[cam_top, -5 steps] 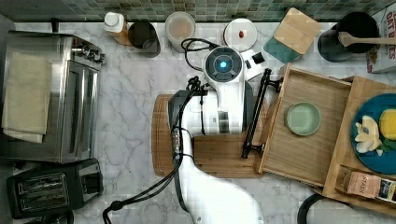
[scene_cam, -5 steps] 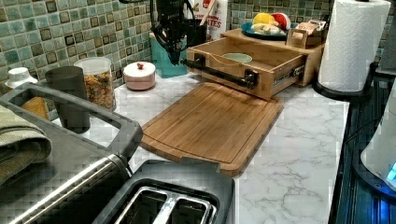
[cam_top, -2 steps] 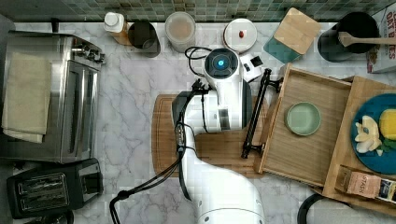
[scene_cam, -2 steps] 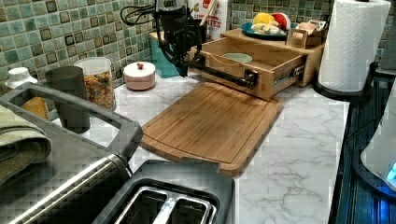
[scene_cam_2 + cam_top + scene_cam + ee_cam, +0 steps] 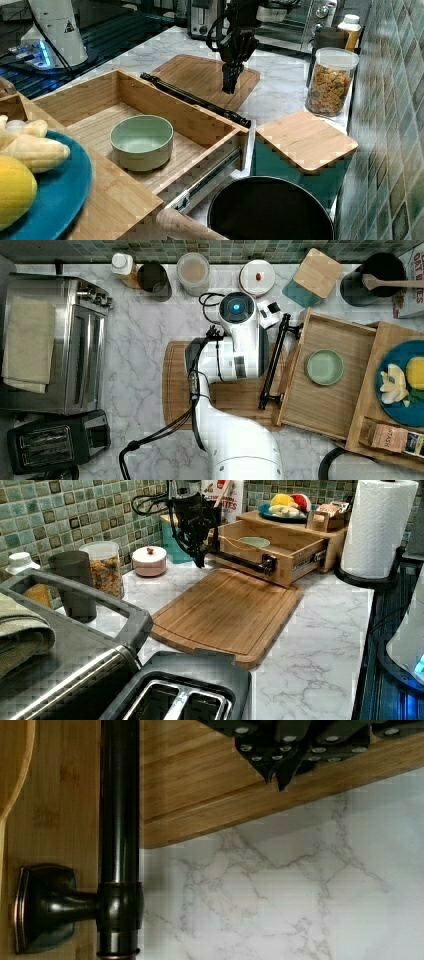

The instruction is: Close the drawer.

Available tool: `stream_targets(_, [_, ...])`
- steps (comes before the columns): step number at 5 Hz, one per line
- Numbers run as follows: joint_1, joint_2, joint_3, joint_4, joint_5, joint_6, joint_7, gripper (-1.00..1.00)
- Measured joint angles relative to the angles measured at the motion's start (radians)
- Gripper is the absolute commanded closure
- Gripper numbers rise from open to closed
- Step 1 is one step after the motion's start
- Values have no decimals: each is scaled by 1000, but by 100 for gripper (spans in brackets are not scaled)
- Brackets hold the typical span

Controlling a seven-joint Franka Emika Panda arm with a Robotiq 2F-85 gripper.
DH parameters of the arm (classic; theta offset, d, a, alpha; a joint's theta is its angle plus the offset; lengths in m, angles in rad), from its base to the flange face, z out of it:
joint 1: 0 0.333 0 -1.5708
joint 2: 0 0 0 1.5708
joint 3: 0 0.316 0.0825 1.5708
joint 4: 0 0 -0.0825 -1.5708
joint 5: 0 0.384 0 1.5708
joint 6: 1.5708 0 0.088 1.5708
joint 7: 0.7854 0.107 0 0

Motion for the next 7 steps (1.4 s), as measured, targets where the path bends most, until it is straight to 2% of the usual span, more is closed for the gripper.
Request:
stream_targets(1, [-1, 5, -16, -2, 1, -2, -1, 100])
stream_targets(2, [-29, -3, -23, -3, 1, -17, -78, 100])
stream_targets(3, [-65, -12, -35, -3, 7, -20, -182, 100])
stream_targets(4, [-103, -15, -52, -6, 10, 12, -201, 100])
stream_targets(6, [-182, -58, -58, -83, 11, 93, -333, 100])
stream_targets(7, [-211, -52, -59, -79, 16, 94, -353, 100])
